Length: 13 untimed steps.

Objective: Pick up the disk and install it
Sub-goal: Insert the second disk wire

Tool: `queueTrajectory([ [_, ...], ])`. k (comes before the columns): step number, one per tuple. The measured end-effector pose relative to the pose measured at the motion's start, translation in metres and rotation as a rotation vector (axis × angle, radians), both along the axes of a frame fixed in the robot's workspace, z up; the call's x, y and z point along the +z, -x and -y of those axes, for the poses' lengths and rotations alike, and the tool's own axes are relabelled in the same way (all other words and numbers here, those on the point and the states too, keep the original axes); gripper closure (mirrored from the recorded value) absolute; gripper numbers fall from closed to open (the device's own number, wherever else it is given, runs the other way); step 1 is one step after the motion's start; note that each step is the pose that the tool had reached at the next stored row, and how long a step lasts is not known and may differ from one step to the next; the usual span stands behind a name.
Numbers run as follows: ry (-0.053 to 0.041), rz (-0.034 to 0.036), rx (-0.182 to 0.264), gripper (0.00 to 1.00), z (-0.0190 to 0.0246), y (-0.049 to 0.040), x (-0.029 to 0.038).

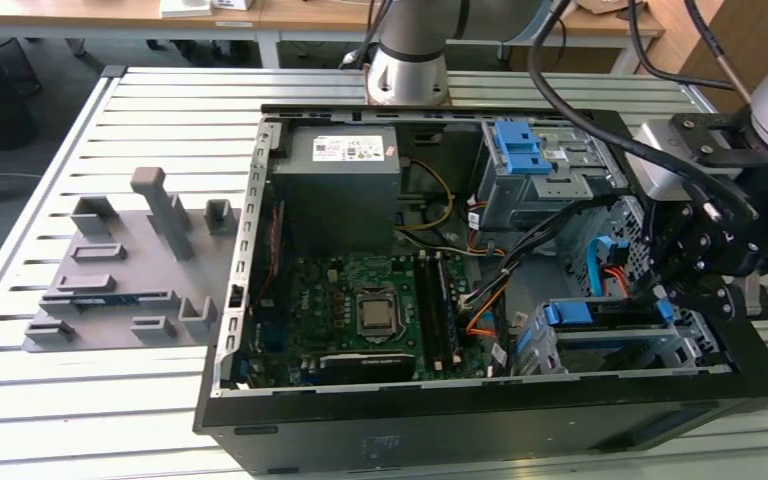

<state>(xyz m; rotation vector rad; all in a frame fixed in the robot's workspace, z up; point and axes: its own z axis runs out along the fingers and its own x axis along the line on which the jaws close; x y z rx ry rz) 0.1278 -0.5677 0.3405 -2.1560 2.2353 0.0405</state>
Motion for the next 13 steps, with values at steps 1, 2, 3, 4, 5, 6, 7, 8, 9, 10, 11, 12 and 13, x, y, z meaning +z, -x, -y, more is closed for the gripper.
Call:
queueTrajectory([
  [1, 0.0001, 0.0001, 0.0, 0.89, 0.0, 0.0005, 0.0001],
  [2, 0.0002, 0.0, 0.0, 0.89, 0.0, 0.0006, 0.0006],
  [3, 0.0001, 0.0, 0.0, 0.89, -0.0001, 0.0006, 0.0018],
  [4, -0.0001, 0.0, 0.0, 0.89, 0.0, 0.0007, 0.0161],
  [5, -0.0001, 0.0001, 0.0, 0.89, 0.0, 0.0074, 0.0161],
  [6, 0.0, 0.0001, 0.0, 0.89, 0.0, 0.008, 0.0161],
  [7, 0.0, 0.0001, 0.0, 0.89, 0.0, 0.0087, 0.0161],
  [8, -0.0001, 0.0, 0.0, 0.89, 0.0, 0.0094, 0.0161],
  [9, -0.0001, 0.0001, 0.0, 0.89, 0.0, 0.0101, 0.0161],
  [10, -0.0001, 0.0, 0.0, 0.89, 0.0, 0.0108, 0.0161],
  [11, -0.0001, 0.0001, 0.0, 0.89, 0.0, 0.0115, 0.0161],
  [12, -0.0001, 0.0001, 0.0, 0.89, 0.0, 0.0122, 0.0161],
  [13, 0.0, 0.0, 0.0, 0.89, 0.0, 0.0129, 0.0161],
])
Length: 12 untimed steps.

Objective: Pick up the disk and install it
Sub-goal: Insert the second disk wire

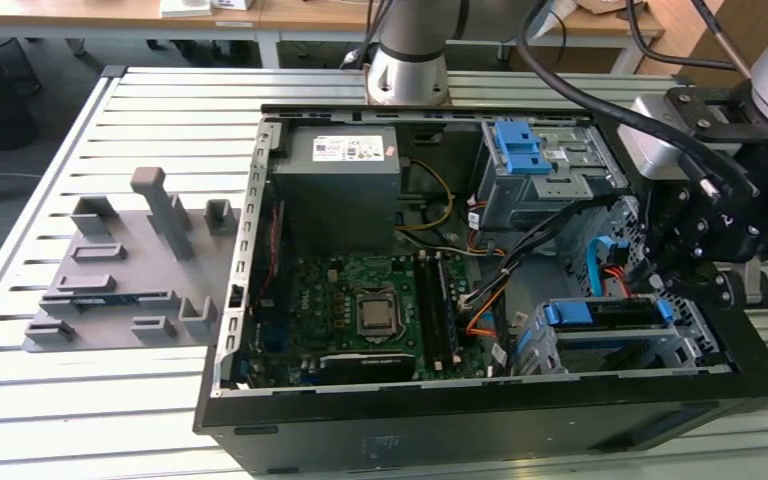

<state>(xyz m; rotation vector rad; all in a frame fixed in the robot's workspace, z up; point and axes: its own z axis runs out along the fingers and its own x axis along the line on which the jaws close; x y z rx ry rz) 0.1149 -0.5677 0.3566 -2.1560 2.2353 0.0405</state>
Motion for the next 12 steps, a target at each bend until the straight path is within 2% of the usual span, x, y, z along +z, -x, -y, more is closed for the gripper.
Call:
queueTrajectory([
  [12, 0.0, 0.0, 0.0, 0.89, 0.0, 0.0092, -0.0001],
])
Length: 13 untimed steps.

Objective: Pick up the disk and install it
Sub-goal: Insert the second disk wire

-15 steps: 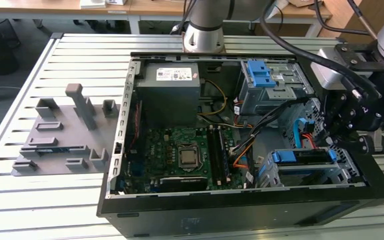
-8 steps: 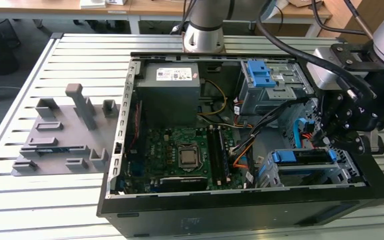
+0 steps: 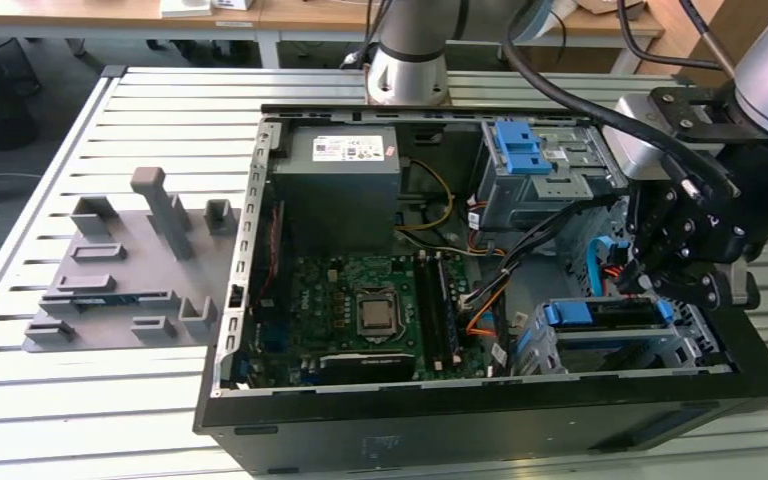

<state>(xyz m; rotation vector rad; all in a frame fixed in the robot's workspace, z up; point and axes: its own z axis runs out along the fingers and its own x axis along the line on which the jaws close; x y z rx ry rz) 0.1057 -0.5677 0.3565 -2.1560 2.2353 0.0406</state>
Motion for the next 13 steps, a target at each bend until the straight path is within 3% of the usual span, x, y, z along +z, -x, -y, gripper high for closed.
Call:
queueTrajectory([
  [1, 0.0, 0.0, 0.0, 0.89, 0.0, 0.0004, 0.0],
  [2, -0.0002, 0.0, 0.0, 0.89, -0.0003, 0.0005, 0.0056],
  [13, 0.0001, 0.0, 0.0, 0.89, -0.0003, 0.0038, 0.0058],
])
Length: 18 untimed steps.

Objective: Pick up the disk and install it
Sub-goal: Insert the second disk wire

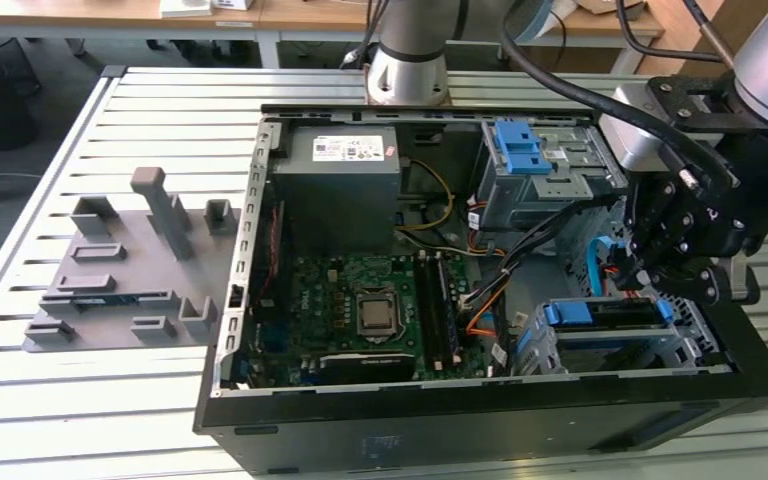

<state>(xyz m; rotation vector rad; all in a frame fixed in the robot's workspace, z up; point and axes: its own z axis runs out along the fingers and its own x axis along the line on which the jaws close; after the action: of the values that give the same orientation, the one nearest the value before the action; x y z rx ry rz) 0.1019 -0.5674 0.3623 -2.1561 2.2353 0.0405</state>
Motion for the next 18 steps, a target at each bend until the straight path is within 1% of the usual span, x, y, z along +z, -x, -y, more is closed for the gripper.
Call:
queueTrajectory([
  [3, -0.0002, 0.0, 0.0, 0.89, 0.0, 0.0006, -0.0001],
  [7, -0.0001, 0.0, 0.0, 0.89, 0.0, 0.0037, -0.0001],
  [8, 0.0, 0.0, 0.0, 0.89, 0.0, 0.0062, 0.0001],
  [13, -0.0001, 0.0, 0.0, 0.89, 0.0, 0.0063, 0.0004],
  [18, -0.0001, 0.0, 0.0, 0.89, 0.0, 0.0063, 0.0035],
])
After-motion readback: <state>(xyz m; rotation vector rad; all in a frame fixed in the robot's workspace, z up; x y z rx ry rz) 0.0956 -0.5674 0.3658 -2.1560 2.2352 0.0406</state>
